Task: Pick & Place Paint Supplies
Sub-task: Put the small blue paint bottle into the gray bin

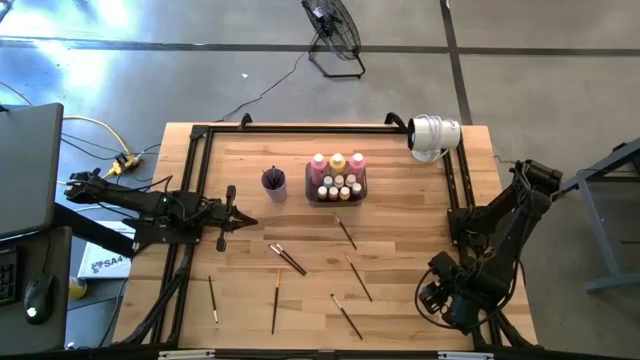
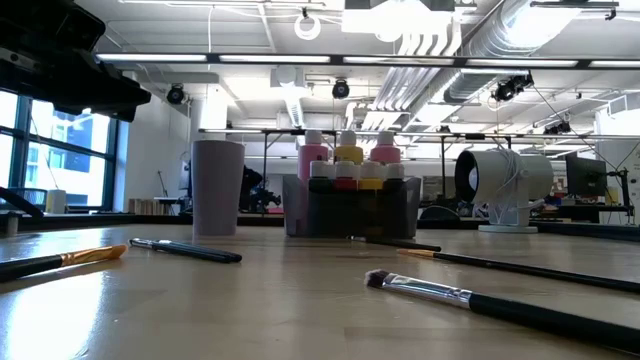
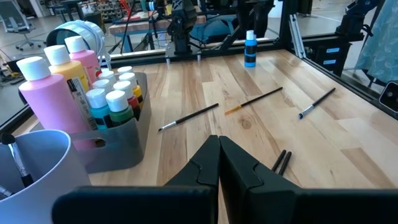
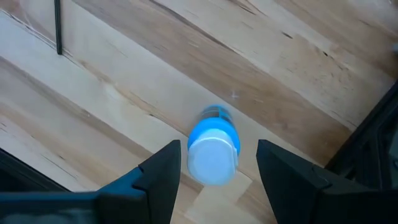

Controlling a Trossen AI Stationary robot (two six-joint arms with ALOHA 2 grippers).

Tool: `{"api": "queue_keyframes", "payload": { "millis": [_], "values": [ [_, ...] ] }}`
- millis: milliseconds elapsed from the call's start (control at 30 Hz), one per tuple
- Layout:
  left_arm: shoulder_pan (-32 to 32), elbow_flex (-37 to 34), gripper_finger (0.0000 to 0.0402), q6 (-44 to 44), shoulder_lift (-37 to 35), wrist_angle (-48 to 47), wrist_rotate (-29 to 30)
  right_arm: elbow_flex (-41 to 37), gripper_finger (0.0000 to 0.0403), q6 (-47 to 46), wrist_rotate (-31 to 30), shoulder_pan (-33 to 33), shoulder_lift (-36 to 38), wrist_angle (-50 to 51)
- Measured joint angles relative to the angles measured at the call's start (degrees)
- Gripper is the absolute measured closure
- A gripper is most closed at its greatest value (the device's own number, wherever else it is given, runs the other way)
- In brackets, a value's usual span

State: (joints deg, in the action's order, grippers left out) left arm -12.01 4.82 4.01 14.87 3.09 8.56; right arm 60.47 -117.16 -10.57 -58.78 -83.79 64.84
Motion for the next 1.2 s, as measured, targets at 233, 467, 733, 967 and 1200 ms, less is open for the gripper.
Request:
{"api": "queue_keyframes", "payload": {
  "millis": [233,467,733,967,1200],
  "values": [
    [0.0,0.0,0.0401,0.0,0.0,0.0,0.0,0.0,0.0202,0.0,0.0,0.0,0.0,0.0],
    [0.0,0.0,0.0401,0.0,0.0,0.0,0.0,-1.8,0.0202,0.0,0.1,0.0,0.0,-1.0],
    [0.0,0.0,0.0401,0.0,0.0,0.0,0.0,-2.2,0.0202,0.3,0.2,0.0,0.0,-1.5],
    [0.0,0.0,0.0401,0.0,0.0,0.0,0.0,-2.2,0.0202,0.4,0.2,0.0,0.0,-2.0],
    [0.0,0.0,0.0401,0.0,0.0,0.0,0.0,-2.2,0.0245,0.4,0.2,0.0,0.0,-2.7]
  ]
}}
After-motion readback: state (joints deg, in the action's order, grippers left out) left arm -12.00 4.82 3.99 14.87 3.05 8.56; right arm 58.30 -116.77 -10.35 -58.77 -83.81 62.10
